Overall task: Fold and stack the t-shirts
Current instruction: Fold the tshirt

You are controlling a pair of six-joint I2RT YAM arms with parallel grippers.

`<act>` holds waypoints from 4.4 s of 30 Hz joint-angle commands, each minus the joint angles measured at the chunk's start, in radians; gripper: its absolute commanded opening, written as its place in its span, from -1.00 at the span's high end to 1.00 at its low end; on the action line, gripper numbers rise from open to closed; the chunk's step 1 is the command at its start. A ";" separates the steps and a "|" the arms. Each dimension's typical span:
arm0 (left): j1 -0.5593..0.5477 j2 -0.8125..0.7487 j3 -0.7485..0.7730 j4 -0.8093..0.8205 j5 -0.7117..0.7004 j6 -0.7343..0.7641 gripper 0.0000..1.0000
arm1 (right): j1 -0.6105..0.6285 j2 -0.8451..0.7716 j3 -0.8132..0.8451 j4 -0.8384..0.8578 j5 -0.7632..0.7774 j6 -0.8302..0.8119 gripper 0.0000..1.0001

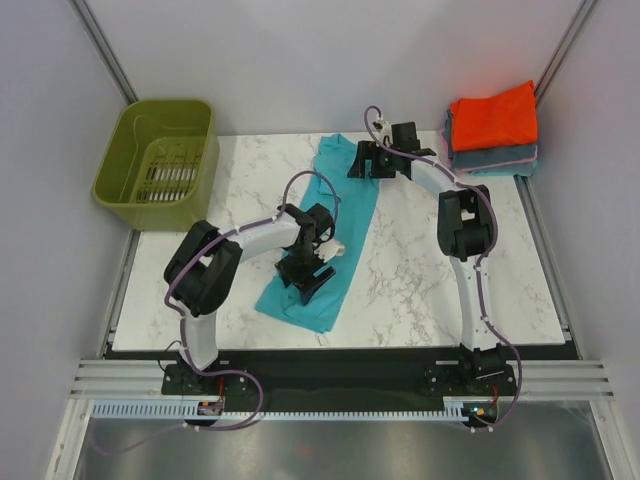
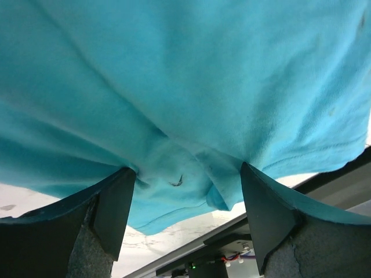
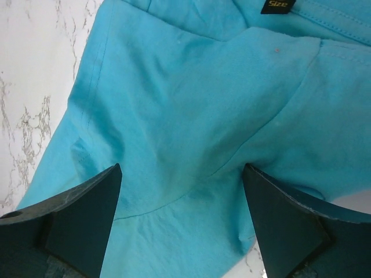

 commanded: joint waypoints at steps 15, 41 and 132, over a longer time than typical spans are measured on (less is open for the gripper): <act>-0.292 0.132 0.151 0.005 -0.061 0.030 -0.63 | 0.053 0.099 0.165 0.076 -0.039 0.079 -0.90; -0.190 -0.248 0.209 -0.027 -0.218 0.005 -0.89 | -0.012 -0.513 -0.235 -0.082 -0.014 -0.030 -0.95; 0.281 -0.377 -0.298 0.336 0.419 -0.684 0.96 | 0.159 -1.021 -1.170 -0.111 -0.116 0.409 1.00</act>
